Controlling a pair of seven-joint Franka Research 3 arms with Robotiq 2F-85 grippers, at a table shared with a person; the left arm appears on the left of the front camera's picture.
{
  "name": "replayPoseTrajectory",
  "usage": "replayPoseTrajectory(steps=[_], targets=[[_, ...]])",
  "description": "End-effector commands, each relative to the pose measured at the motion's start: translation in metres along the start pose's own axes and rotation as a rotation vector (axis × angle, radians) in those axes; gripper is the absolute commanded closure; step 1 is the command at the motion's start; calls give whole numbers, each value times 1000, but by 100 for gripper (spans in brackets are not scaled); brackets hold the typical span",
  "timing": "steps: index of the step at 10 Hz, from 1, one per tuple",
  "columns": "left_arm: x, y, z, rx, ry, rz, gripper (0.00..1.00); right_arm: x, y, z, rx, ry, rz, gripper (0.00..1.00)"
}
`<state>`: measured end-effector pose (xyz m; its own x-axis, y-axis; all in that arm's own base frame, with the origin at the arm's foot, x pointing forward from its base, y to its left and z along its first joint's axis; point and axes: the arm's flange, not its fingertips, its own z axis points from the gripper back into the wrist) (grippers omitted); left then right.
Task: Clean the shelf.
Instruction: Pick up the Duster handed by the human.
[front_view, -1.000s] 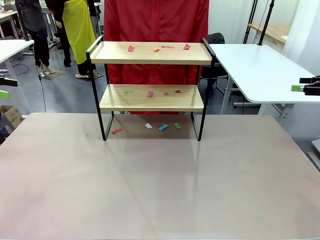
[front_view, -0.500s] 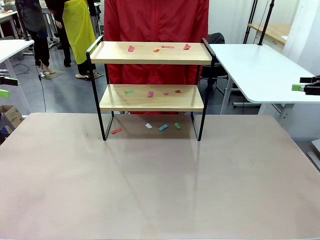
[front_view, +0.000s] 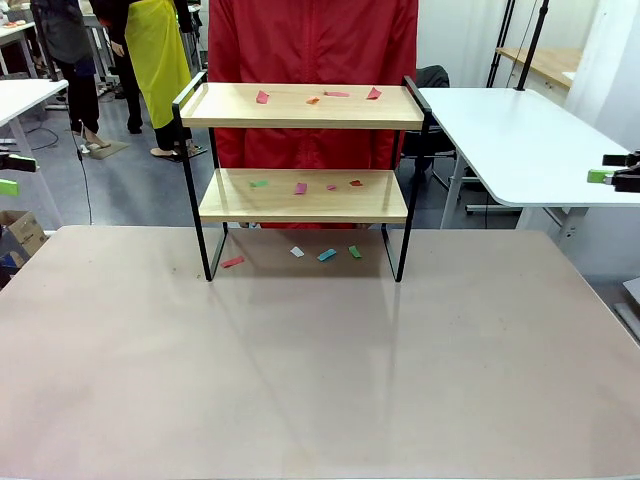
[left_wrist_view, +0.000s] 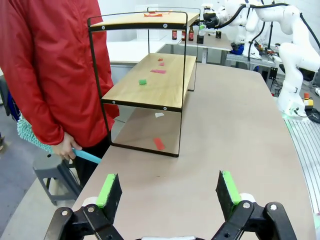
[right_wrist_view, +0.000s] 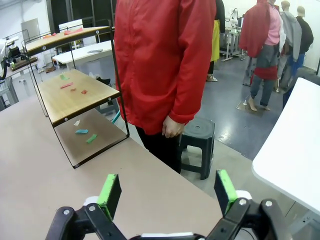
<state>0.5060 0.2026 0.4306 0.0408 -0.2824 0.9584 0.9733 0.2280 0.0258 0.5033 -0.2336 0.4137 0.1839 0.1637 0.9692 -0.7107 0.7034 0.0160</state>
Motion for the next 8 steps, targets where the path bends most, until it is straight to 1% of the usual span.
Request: replayPoseTrajectory(steps=[1,8], targets=[[0,0,0,-2,2,-1,0,3,4,-6,-15,7,-13,0],[0,0,0,-2,2,-1,0,3,4,-6,-15,7,-13,0]])
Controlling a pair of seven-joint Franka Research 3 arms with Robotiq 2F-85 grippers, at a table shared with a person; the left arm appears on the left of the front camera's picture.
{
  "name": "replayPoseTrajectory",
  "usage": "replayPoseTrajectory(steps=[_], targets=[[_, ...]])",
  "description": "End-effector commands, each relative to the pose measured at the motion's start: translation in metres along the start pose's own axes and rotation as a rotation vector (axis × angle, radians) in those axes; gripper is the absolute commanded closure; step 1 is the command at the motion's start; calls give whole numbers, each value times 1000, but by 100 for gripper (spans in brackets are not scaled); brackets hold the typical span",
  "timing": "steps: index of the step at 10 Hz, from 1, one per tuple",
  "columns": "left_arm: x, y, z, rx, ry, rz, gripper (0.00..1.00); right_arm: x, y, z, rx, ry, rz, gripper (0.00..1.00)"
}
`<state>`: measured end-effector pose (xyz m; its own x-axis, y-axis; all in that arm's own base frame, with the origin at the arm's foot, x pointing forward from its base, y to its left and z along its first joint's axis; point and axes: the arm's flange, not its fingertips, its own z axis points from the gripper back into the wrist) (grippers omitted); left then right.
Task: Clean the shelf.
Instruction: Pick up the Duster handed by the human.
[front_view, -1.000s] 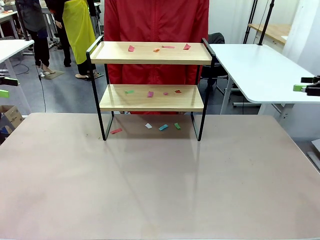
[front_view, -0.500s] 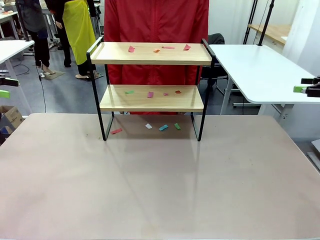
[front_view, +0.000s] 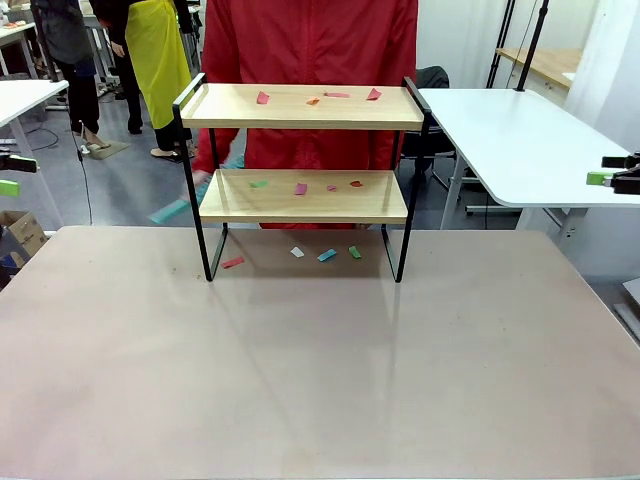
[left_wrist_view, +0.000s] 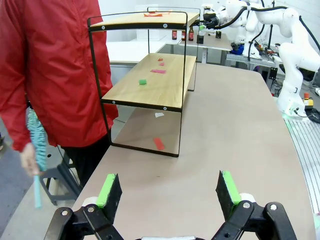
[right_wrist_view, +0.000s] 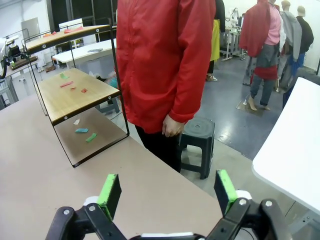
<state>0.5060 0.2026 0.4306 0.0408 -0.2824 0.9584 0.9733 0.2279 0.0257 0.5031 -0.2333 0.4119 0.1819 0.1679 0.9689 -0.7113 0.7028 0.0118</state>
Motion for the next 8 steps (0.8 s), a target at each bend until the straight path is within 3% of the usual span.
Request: replayPoseTrajectory(steps=[1,8], targets=[[0,0,0,-2,2,-1,0,5,3,-5,-15,5,-17,0],[0,0,0,-2,2,-1,0,5,3,-5,-15,5,-17,0]])
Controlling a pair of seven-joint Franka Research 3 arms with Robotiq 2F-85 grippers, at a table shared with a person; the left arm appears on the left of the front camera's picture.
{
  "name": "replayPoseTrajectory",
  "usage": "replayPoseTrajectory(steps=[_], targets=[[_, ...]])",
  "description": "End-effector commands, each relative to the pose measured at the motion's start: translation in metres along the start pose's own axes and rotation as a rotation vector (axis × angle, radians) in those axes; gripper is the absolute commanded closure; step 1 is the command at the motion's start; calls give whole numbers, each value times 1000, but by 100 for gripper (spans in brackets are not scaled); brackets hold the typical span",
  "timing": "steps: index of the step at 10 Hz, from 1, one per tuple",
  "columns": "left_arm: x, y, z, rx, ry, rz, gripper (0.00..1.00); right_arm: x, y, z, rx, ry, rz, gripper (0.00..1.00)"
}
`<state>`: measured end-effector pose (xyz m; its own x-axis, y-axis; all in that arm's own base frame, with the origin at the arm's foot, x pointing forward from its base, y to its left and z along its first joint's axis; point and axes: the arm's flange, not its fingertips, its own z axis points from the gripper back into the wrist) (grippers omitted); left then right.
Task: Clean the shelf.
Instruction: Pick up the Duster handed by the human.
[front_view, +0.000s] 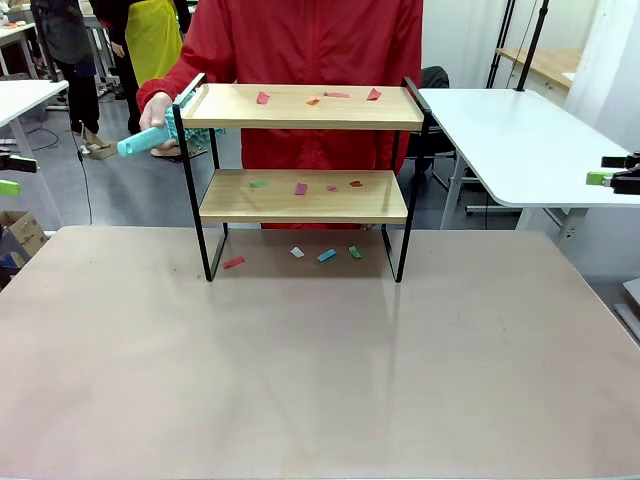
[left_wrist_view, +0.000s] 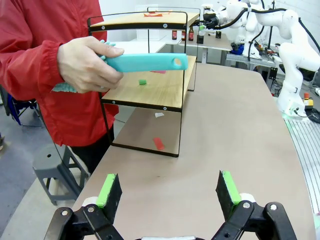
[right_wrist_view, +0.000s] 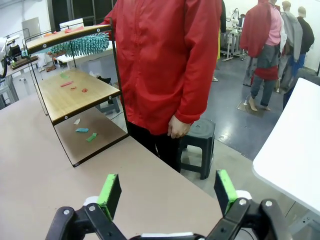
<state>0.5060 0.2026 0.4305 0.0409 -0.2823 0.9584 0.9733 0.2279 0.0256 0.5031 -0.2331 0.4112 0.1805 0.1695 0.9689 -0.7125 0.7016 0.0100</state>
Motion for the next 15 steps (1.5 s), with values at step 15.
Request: replayPoseTrajectory(steps=[15], targets=[[119,-16,23,76,164,82,0,5,3,-5,-16,5,-19,0]])
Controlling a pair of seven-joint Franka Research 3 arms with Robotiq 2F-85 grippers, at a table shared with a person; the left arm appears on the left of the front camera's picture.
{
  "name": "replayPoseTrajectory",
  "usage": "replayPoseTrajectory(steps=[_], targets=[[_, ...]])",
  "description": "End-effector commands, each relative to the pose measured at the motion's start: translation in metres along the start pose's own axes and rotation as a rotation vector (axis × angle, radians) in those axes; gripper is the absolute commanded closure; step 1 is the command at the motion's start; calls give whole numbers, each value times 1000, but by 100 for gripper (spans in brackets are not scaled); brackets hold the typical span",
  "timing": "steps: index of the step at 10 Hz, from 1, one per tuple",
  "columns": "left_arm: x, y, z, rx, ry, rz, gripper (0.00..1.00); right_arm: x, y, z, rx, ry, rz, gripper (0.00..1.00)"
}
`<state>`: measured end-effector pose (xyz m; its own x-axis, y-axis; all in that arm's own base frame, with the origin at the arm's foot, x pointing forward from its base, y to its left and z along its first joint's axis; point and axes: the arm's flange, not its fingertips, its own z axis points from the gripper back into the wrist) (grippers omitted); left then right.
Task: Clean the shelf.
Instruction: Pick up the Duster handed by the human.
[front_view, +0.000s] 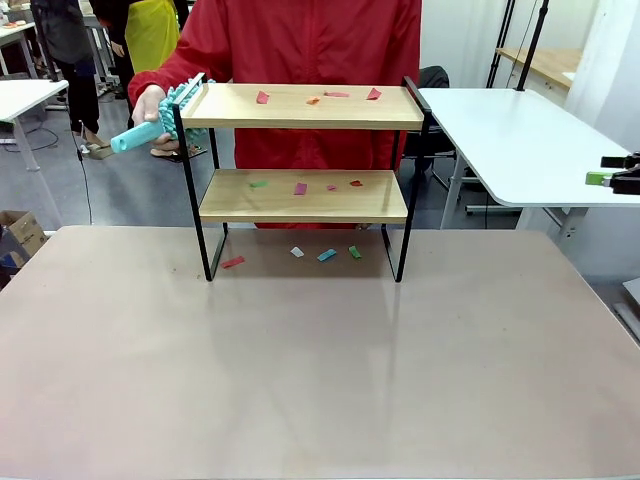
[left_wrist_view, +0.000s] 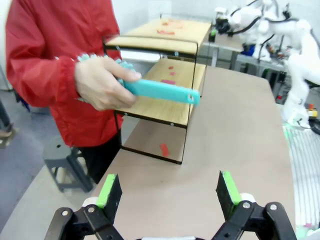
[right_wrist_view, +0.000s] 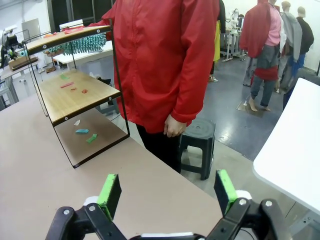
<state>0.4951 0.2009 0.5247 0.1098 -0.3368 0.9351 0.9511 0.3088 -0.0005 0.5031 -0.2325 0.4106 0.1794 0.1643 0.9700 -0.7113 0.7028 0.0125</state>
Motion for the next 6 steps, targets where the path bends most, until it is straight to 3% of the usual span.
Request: replayPoseTrajectory(steps=[1,2,4,6], targets=[[62,-18,0,26,174,79,0,6,3,-4,-15,9,-16,0],[89,-26,-4,99,286,160,0,6,3,-4,-15,9,-16,0],[147,-59,-33,220,509,174,0,6,3,-4,-15,9,-16,0],[187,-94,-79,349,567,206,0,6,3,-4,-15,9,-16,0]])
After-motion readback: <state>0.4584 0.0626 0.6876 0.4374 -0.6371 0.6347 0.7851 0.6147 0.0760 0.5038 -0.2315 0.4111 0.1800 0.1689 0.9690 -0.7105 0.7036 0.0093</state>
